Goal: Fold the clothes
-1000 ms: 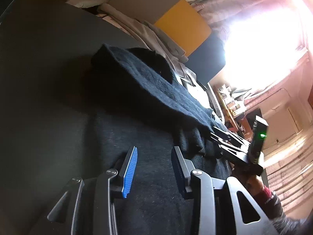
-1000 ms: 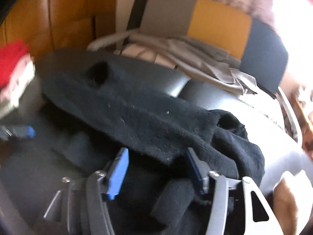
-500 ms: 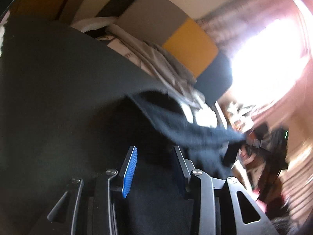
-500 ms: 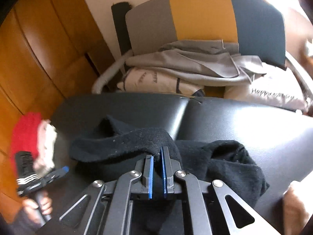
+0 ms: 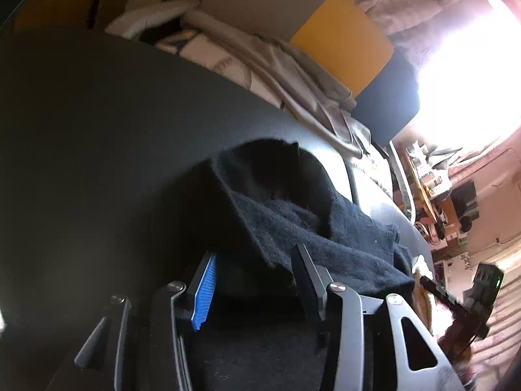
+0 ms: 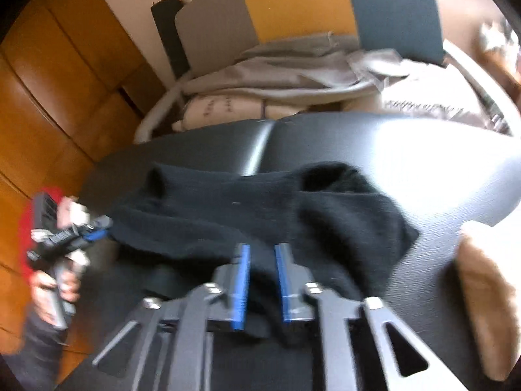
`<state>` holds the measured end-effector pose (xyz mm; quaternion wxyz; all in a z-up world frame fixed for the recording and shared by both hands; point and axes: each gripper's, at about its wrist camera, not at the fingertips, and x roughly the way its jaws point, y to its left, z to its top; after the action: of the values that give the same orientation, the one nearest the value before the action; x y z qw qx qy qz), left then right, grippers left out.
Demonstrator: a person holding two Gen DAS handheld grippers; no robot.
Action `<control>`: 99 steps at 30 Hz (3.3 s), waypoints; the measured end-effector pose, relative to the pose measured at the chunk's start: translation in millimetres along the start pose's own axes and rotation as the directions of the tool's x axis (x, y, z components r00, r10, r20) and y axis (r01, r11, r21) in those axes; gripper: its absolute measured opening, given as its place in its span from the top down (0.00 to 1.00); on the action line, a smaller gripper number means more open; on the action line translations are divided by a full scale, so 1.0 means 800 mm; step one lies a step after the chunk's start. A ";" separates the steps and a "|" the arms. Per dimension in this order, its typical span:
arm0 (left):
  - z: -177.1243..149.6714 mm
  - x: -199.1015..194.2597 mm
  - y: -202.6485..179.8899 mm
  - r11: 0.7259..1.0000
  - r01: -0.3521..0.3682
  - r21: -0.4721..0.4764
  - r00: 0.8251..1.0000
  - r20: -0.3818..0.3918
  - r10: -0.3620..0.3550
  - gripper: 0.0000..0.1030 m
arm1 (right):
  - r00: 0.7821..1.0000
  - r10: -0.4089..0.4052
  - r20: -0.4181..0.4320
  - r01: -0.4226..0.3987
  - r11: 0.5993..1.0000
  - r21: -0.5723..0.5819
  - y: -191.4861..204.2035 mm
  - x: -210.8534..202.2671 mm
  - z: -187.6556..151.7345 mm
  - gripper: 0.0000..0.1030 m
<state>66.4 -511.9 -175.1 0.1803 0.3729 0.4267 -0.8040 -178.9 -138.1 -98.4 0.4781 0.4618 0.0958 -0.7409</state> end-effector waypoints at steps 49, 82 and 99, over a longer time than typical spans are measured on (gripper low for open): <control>-0.004 0.024 -0.024 0.908 -0.214 0.360 0.975 0.137 0.175 0.60 | 0.973 -0.230 0.035 0.229 0.973 0.016 -0.067 0.000 -0.009 0.41; -0.006 0.066 -0.041 0.942 -0.222 0.253 0.967 0.180 0.180 0.81 | 0.982 -0.182 0.054 0.187 0.973 -0.135 0.044 0.118 0.010 0.34; -0.001 0.092 -0.065 0.772 -0.466 0.431 0.880 0.316 0.355 0.83 | 0.988 -0.112 0.107 0.119 0.991 -0.054 0.034 0.108 -0.031 0.00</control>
<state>-13.1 -479.7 -202.6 0.2960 0.4012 0.0916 -0.8620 -152.6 -191.7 -171.0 0.4524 0.4018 0.1198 -0.7871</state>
